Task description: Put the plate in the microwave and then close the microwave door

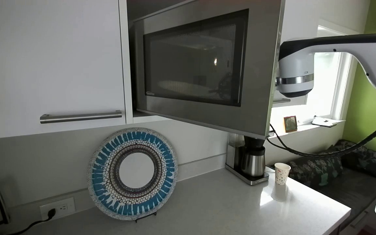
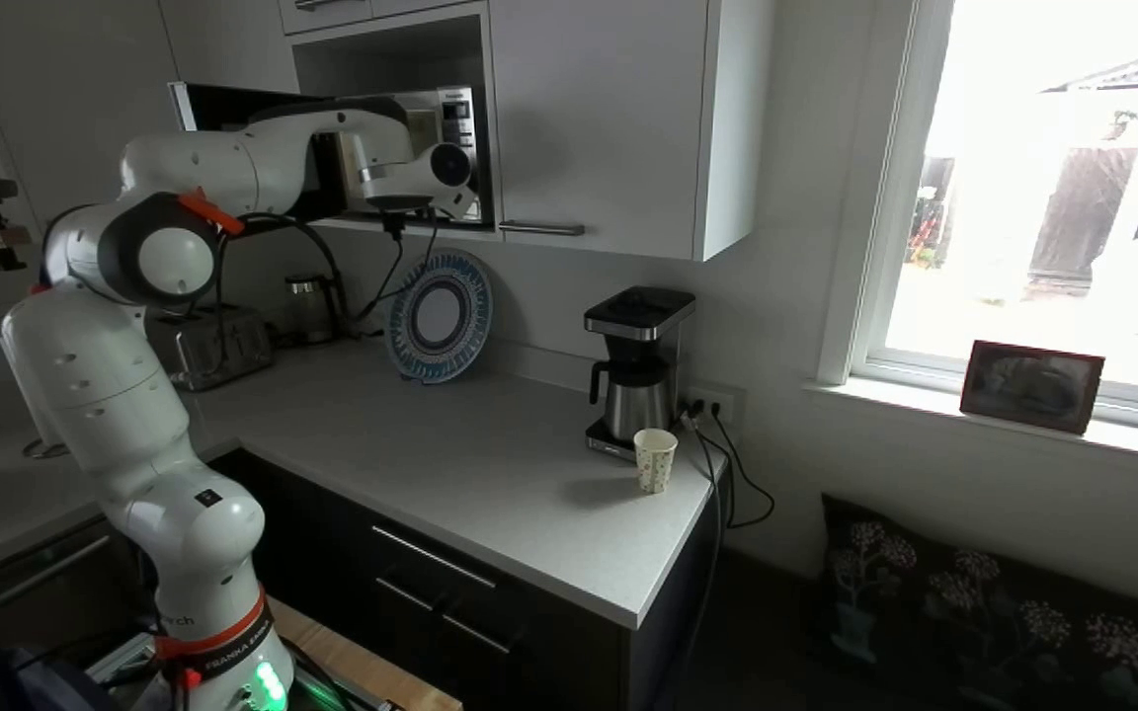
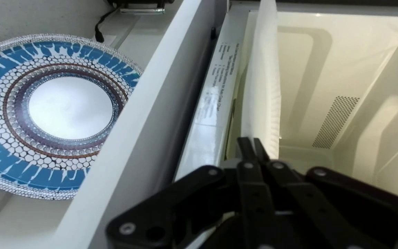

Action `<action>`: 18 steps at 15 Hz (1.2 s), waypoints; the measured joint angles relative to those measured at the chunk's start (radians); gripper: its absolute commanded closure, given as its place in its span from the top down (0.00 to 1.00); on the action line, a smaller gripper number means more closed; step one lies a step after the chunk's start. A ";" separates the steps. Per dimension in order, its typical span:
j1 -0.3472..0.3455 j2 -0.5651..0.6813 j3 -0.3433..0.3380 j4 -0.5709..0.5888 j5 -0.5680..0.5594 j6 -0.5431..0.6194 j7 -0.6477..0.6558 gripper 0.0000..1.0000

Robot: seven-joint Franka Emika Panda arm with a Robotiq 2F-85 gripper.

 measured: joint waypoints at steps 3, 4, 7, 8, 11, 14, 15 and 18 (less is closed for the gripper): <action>0.023 0.000 0.031 0.000 -0.002 0.124 0.037 0.00; 0.031 0.000 0.041 0.000 -0.002 0.158 0.053 0.00; 0.050 0.003 0.056 0.000 -0.002 0.213 0.103 0.00; 0.054 0.005 0.060 0.000 -0.002 0.227 0.117 0.00; 0.065 0.014 0.064 0.004 -0.002 0.260 0.155 0.00; 0.070 0.036 0.065 0.024 -0.005 0.279 0.187 0.00; 0.072 0.045 0.065 0.034 -0.007 0.283 0.194 0.00; 0.075 0.074 0.069 0.072 -0.038 0.294 0.218 0.00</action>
